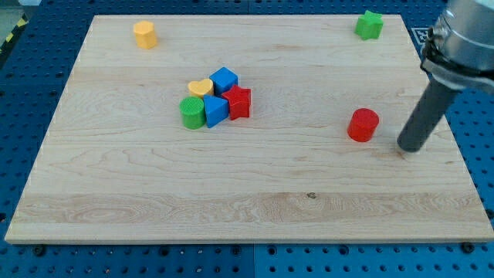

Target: Drag the red circle towards the center of the board

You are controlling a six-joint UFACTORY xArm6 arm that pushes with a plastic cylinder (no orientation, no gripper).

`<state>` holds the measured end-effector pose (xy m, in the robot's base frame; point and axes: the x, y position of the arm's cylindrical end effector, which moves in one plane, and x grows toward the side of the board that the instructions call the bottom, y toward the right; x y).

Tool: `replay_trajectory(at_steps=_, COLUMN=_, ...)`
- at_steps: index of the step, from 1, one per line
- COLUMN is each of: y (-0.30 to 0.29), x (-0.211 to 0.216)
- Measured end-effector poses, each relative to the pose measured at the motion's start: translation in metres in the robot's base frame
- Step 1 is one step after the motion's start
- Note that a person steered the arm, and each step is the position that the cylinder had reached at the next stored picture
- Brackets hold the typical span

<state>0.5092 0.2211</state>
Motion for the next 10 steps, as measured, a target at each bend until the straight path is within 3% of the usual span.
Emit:
replay_trajectory(at_steps=4, y=-0.042, x=-0.030)
replay_trajectory(at_steps=5, y=-0.083, x=-0.032)
replay_trajectory(at_steps=7, y=-0.088, x=-0.066)
replay_trajectory(at_steps=10, y=-0.116, x=-0.083)
